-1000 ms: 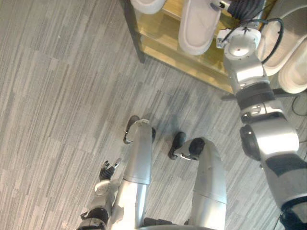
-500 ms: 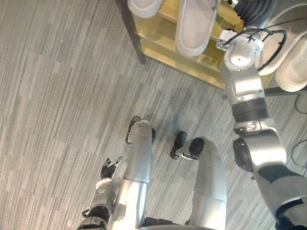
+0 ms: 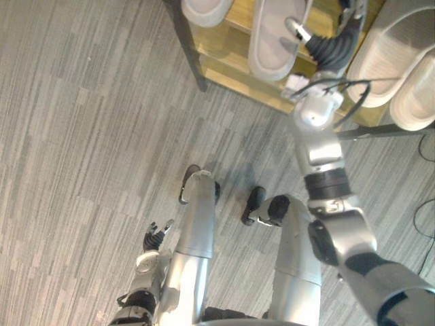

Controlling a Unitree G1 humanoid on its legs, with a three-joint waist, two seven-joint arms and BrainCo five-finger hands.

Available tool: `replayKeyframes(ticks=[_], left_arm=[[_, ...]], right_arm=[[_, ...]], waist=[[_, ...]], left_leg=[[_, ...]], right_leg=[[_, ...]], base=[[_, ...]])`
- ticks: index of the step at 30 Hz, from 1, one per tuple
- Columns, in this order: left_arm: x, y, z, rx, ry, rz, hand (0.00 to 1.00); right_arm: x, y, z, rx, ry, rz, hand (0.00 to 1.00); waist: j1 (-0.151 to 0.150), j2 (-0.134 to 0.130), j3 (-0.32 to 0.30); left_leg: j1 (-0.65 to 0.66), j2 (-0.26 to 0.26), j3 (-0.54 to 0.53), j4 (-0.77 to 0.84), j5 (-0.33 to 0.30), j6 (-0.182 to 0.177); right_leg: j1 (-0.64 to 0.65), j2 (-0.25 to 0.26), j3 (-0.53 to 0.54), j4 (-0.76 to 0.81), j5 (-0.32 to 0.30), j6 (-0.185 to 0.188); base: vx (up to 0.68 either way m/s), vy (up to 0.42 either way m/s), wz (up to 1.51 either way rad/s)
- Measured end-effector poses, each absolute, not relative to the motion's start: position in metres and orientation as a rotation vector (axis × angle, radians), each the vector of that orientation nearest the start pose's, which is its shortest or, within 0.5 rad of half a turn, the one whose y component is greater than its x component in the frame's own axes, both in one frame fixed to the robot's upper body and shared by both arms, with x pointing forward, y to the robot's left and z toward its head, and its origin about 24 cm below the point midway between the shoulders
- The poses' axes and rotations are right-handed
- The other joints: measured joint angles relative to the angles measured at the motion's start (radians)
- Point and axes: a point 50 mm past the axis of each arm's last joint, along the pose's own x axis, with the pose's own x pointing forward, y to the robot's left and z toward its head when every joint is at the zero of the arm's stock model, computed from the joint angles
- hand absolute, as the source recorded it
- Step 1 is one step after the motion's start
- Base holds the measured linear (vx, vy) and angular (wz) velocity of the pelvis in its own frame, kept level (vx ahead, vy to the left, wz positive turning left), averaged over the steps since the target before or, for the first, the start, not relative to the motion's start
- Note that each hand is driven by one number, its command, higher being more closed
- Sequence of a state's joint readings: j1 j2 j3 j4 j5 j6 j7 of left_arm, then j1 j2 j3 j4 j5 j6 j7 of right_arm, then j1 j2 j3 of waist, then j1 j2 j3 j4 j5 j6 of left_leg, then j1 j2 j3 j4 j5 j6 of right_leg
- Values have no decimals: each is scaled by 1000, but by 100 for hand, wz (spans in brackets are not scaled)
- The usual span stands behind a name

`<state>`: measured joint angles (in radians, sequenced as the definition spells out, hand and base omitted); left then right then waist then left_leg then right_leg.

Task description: Organize the slippers on the shoe rack

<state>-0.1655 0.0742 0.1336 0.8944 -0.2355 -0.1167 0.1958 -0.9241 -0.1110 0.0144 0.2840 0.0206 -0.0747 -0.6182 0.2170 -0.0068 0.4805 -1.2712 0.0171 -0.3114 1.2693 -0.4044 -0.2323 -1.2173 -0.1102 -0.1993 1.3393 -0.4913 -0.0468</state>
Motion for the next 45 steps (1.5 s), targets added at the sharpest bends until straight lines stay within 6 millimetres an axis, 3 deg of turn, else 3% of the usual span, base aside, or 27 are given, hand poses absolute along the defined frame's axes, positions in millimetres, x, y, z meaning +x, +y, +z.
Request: replayKeyframes(ticks=[10, 26, 45], left_arm=[[226, 202, -94, -149, 612, 434, 0], [231, 202, -91, -156, 600, 435, 0], [238, 199, -87, -155, 582, 417, 0]], right_arm=[[348, -110, 252, 166, -694, -329, 0], [343, -112, 251, 302, -711, -273, 0], [355, -103, 288, 514, -729, -193, 0]], waist=[[-1, -2, 6], [-1, -5, 19], [11, 3, 37]], left_leg=[[9, -3, 1, -5, 0, -1], [17, -11, -6, -29, 7, -2], [10, -25, -33, -45, 15, -11]], right_leg=[[7, -1, 1, -2, 0, 1], [23, -4, -9, -21, -4, 7], [21, -15, -32, -20, -13, 10]], base=[[0, 0, 0], [3, -2, 2], [-1, 0, 3]])
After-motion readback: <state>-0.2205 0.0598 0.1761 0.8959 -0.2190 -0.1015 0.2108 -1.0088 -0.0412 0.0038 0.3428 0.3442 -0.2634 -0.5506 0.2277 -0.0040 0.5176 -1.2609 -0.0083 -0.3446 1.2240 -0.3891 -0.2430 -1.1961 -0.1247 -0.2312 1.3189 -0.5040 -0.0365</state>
